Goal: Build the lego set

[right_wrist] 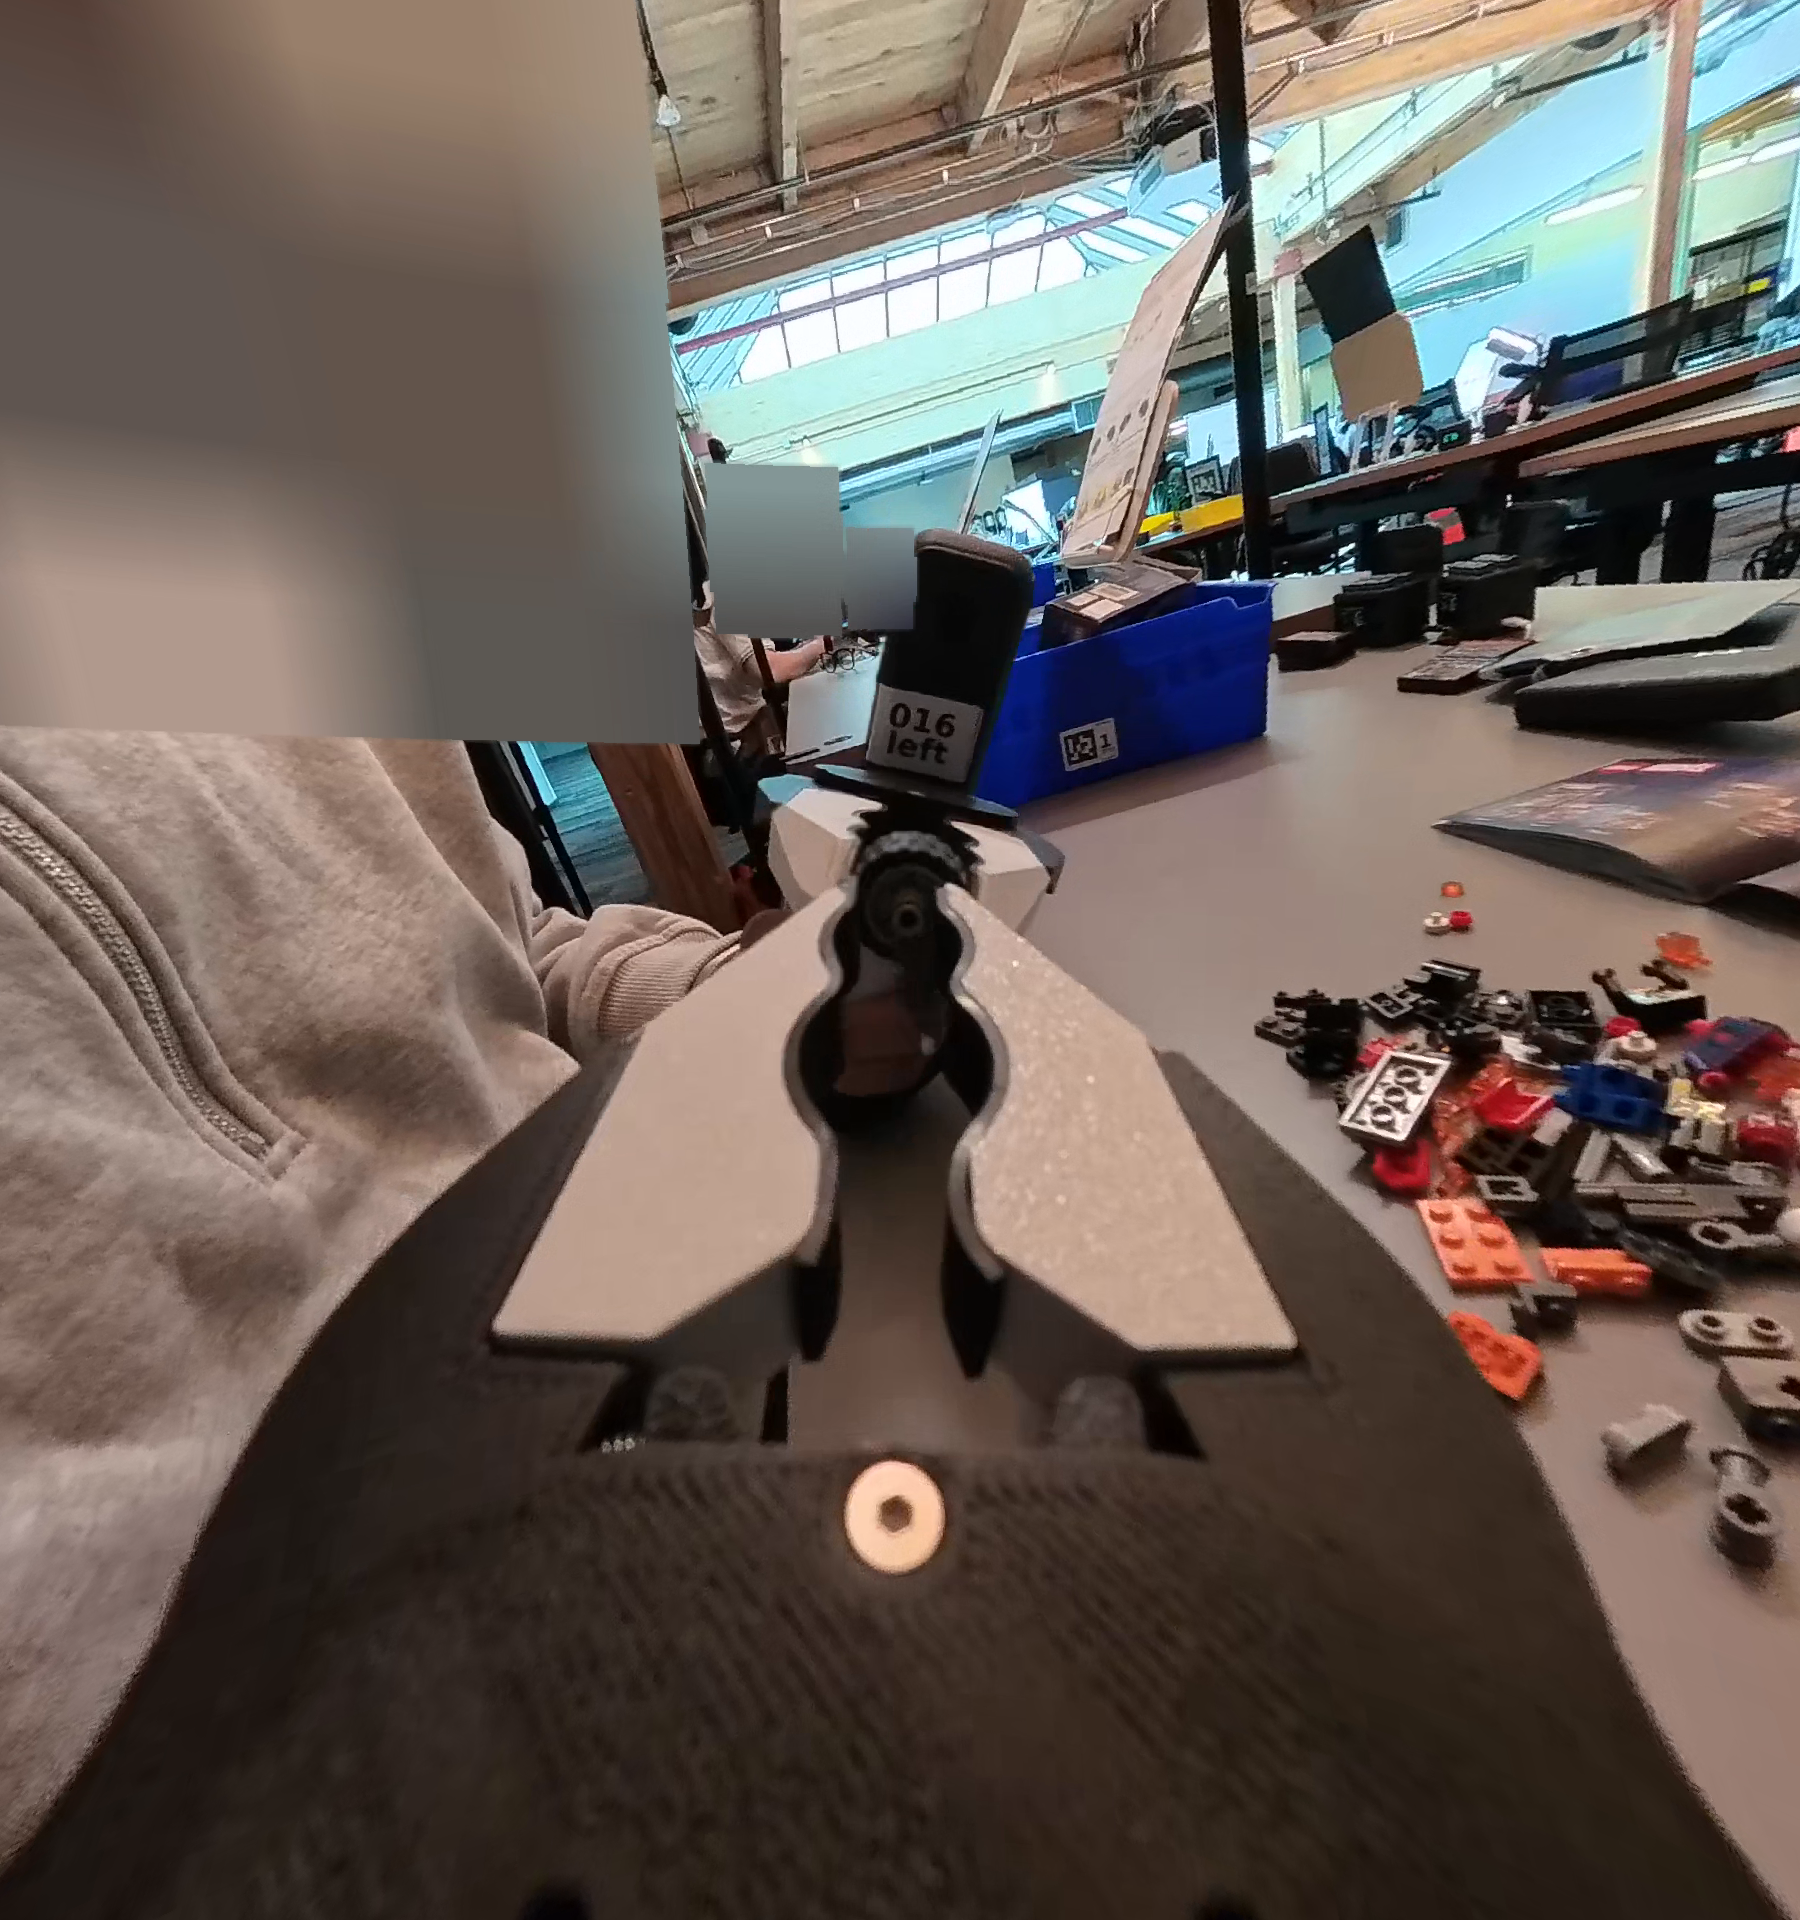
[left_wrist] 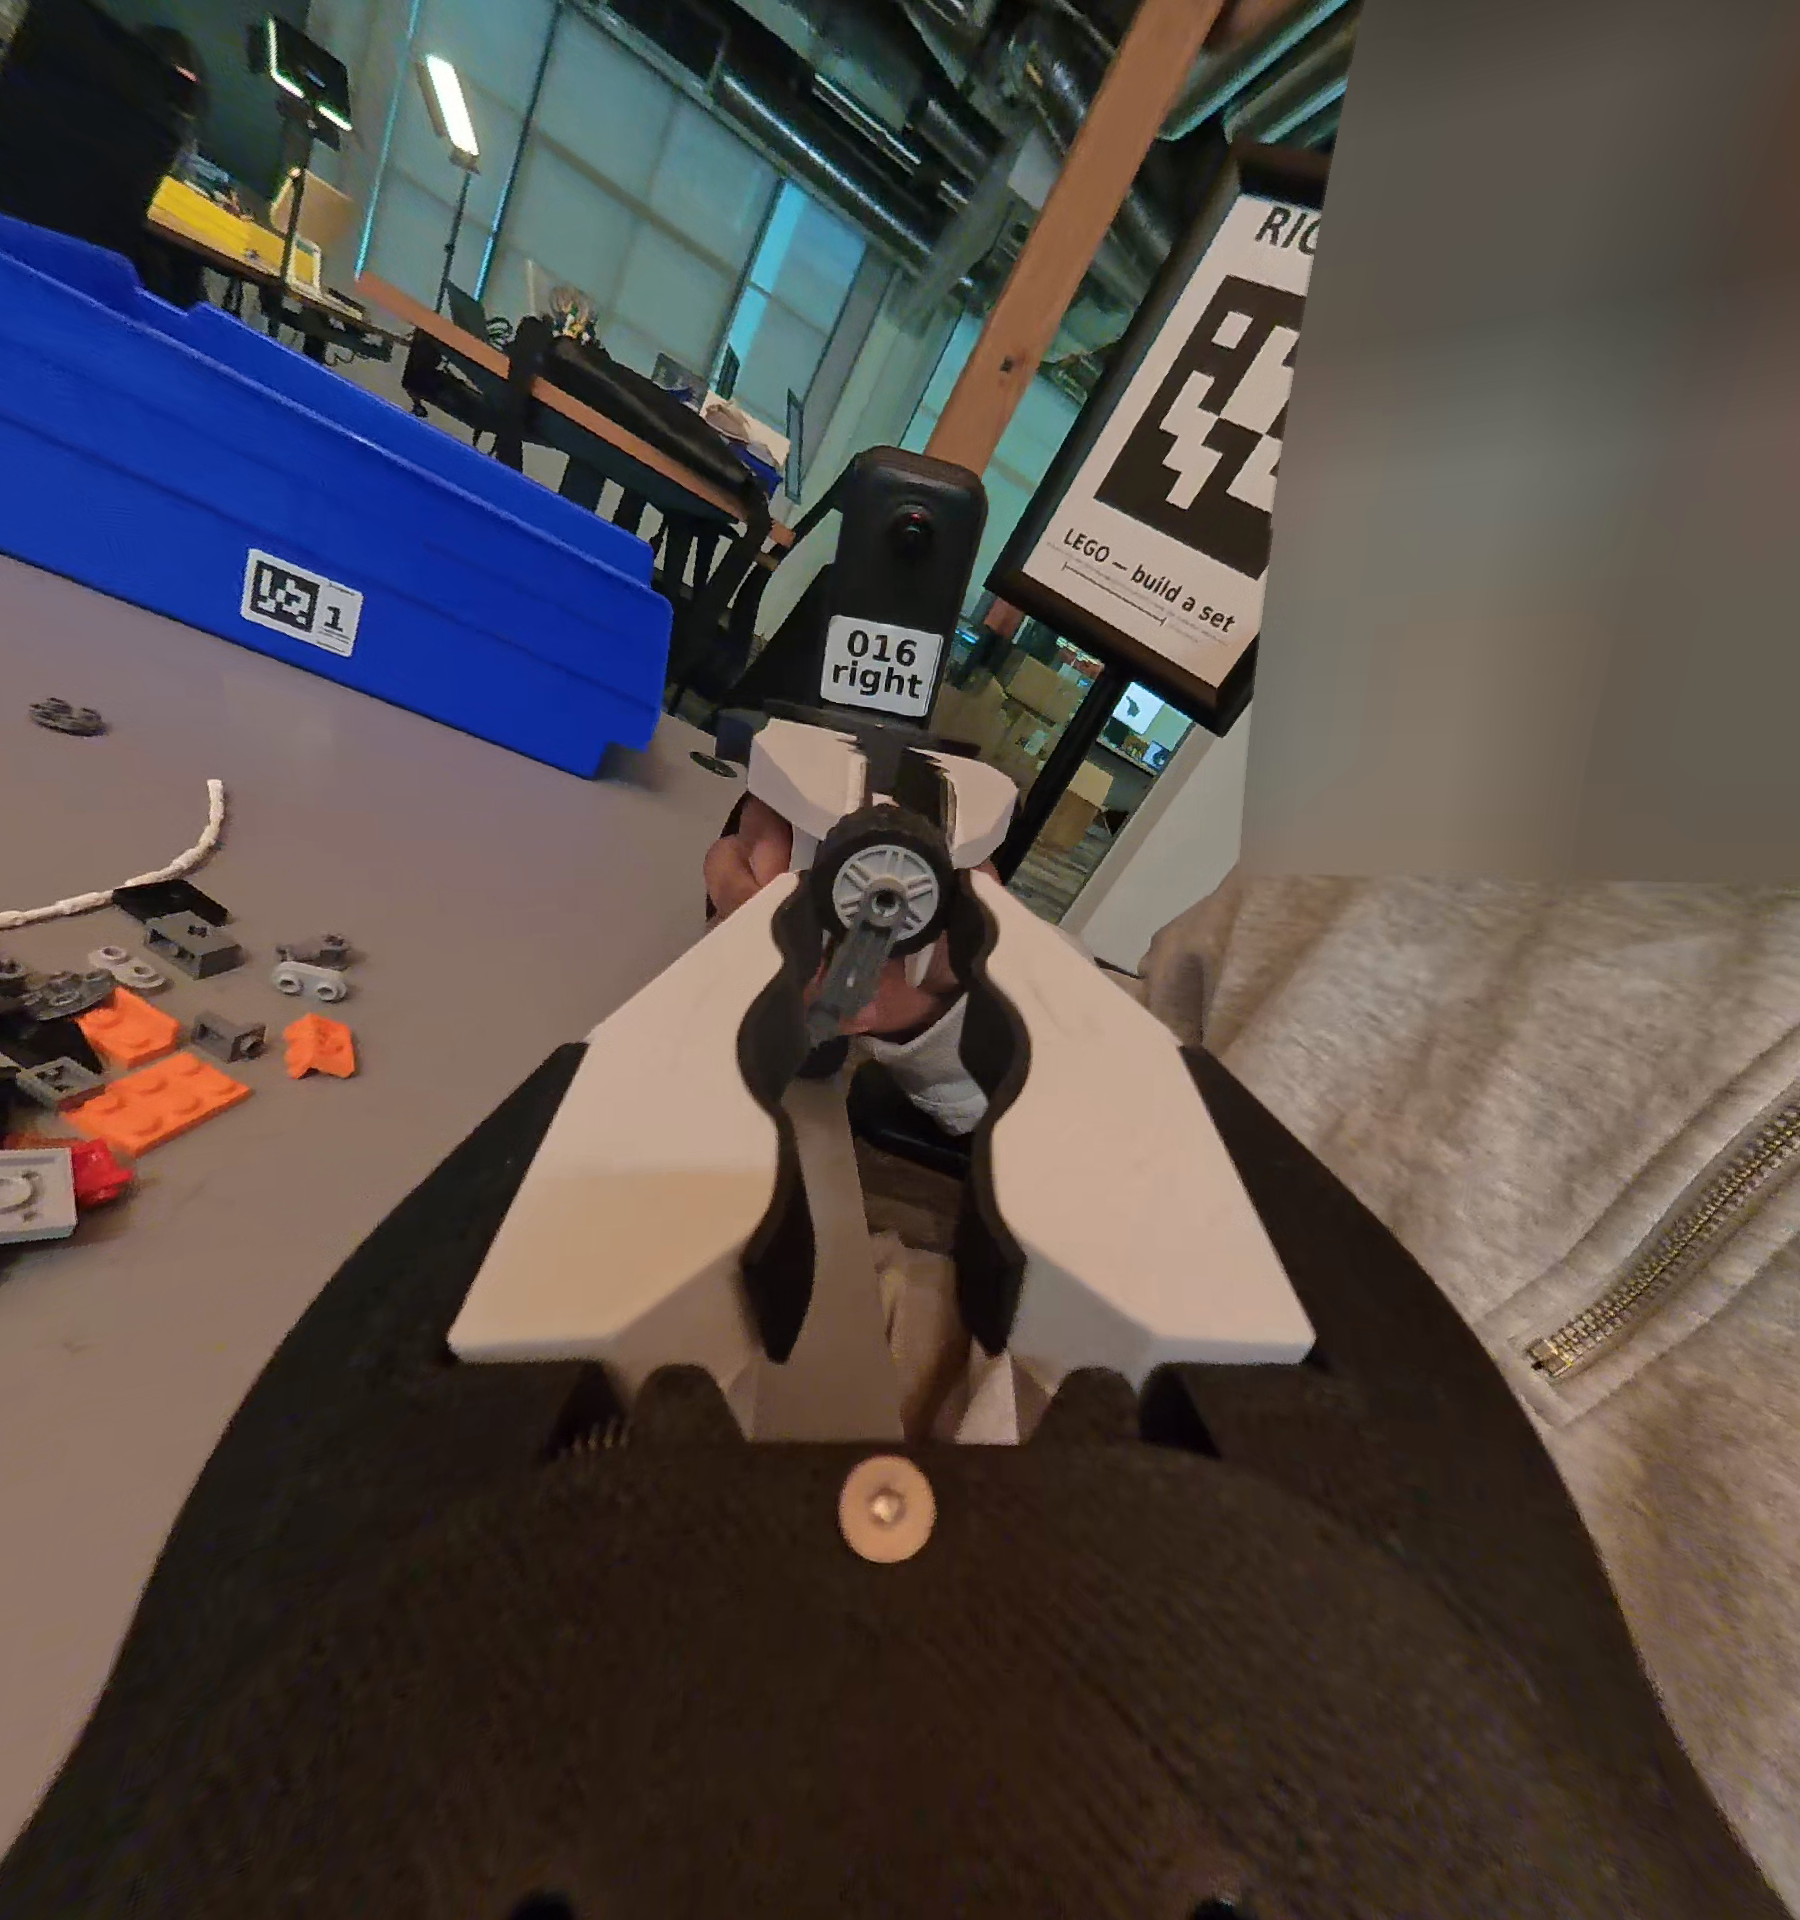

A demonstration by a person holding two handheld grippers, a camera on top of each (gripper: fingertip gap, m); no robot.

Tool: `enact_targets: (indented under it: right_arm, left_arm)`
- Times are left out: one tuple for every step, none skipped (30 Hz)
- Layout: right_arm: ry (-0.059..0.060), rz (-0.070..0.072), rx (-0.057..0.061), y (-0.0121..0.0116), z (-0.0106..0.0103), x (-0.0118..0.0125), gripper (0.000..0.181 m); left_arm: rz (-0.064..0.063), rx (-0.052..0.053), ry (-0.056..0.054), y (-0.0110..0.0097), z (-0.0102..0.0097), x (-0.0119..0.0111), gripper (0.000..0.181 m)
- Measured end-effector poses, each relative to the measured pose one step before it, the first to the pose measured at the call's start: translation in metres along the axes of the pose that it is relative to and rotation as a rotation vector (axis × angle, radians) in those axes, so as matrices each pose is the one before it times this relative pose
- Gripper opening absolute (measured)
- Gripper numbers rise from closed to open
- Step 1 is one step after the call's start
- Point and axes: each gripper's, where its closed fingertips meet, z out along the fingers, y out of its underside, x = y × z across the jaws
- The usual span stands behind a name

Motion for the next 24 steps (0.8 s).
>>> enact_targets:
  right_arm:
    - [0.0043, -0.0002, -0.0015, 0.00023, 0.00009, 0.00063, 0.008]
    - [0.0004, -0.0043, -0.0033, 0.00040, 0.00040, -0.00018, 0.007]
    - [0.0030, -0.0099, -0.0058, 0.00077, 0.00054, -0.00014, 0.006]
    - [0.0072, -0.0148, -0.0105, 0.00126, 0.00085, 0.00003, 0.005]
    - [0.0076, -0.0172, -0.0105, 0.00134, 0.00083, -0.00024, 0.005]
    - [0.0107, -0.0163, -0.0003, 0.00001, 0.00009, 0.00058, 0.005]
    - [0.0048, -0.0057, -0.0004, 0.00003, -0.00003, 0.00024, 0.005]
    - [0.0014, 0.0019, 0.0011, -0.00016, -0.00012, 0.00048, 0.005]
    - [0.0019, 0.0042, 0.0022, -0.00028, -0.00005, 0.00070, 0.005]
    - [-0.0024, 0.0013, 0.0038, -0.00048, -0.00024, 0.00001, 0.005]
    - [-0.0043, 0.0010, 0.0030, -0.00041, -0.00019, -0.00045, 0.005]
    - [0.0009, 0.0042, -0.0045, 0.00060, 0.00029, 0.00031, 0.005]
    - [0.0029, 0.0010, -0.0061, 0.00078, 0.00038, 0.00060, 0.005]
    - [0.0018, -0.0035, -0.0035, 0.00027, 0.00008, 0.00024, 0.005]
    - [0.0048, -0.0076, -0.0034, 0.00036, -0.00013, 0.00036, 0.005]
    - [0.0058, -0.0068, -0.0013, -0.00019, 0.00013, 0.00028, 0.005]
    - [0.0062, -0.0049, 0.0018, -0.00075, 0.00025, 0.00018, 0.005]
    - [0.0049, 0.0023, 0.0037, -0.00057, 0.00075, -0.00002, 0.005]
    - [-0.0016, 0.0095, 0.0093, -0.00114, 0.00073, -0.00065, 0.005]
    - [-0.0033, 0.0120, 0.0117, -0.00128, 0.00039, -0.00037, 0.005]
    - [-0.0013, 0.0099, 0.0102, -0.00081, 0.00025, 0.00022, 0.005]
    - [0.0018, 0.0053, 0.0059, -0.00002, 0.00022, 0.00070, 0.005]
    - [0.0046, 0.0001, 0.0033, 0.00014, 0.00015, 0.00068, 0.005]
    - [0.0006, 0.0014, 0.0012, -0.00031, 0.00011, 0.00016, 0.005]
  left_arm:
    - [-0.0064, 0.0072, 0.0125, -0.00099, -0.00034, 0.00146, 0.024]
    - [-0.0129, 0.0077, 0.0117, -0.00089, -0.00050, 0.00078, 0.024]
    - [-0.0149, 0.0051, 0.0103, -0.00052, -0.00032, 0.00025, 0.024]
    - [-0.0128, 0.0031, 0.0108, -0.00037, -0.00015, 0.00048, 0.024]
    - [-0.0123, 0.0000, 0.0100, 0.00030, 0.00030, 0.00055, 0.024]
    - [-0.0107, 0.0014, 0.0057, 0.00007, -0.00010, -0.00004, 0.024]
    - [-0.0050, -0.0015, 0.0018, 0.00020, 0.00012, -0.00022, 0.024]
    - [0.0002, -0.0035, -0.0024, 0.00063, 0.00013, -0.00044, 0.024]
    - [0.0013, -0.0059, -0.0068, 0.00088, 0.00048, -0.00107, 0.024]
    - [0.0026, -0.0098, -0.0060, 0.00151, 0.00073, -0.00074, 0.024]
    - [0.0052, -0.0035, -0.0004, 0.00054, 0.00043, 0.00039, 0.023]
    - [0.0017, -0.0012, -0.0019, 0.00025, -0.00007, -0.00008, 0.024]
    - [-0.0026, 0.0017, -0.0022, -0.00035, -0.00030, -0.00053, 0.023]
    - [-0.0041, 0.0010, -0.0002, -0.00018, -0.00018, -0.00031, 0.023]
    - [-0.0025, -0.0010, -0.0005, 0.00019, 0.00019, -0.00029, 0.023]
    - [0.0026, 0.0009, -0.0038, -0.00025, -0.00019, -0.00027, 0.023]
    - [0.0045, 0.0044, -0.0027, -0.00089, -0.00029, 0.00019, 0.023]
    - [-0.0011, 0.0059, 0.0014, -0.00094, -0.00049, 0.00021, 0.023]
    - [-0.0056, 0.0077, 0.0091, -0.00132, -0.00071, 0.00095, 0.023]
    - [-0.0046, 0.0083, 0.0083, -0.00126, -0.00034, 0.00129, 0.023]
    - [-0.0055, 0.0106, 0.0031, -0.00111, -0.00018, 0.00043, 0.023]
    - [-0.0067, 0.0034, 0.0005, -0.00053, -0.00024, -0.00027, 0.023]
    - [-0.0021, 0.0004, -0.0040, -0.00045, -0.00043, -0.00064, 0.023]
    - [0.0045, 0.0013, -0.0054, -0.00024, -0.00024, -0.00032, 0.023]
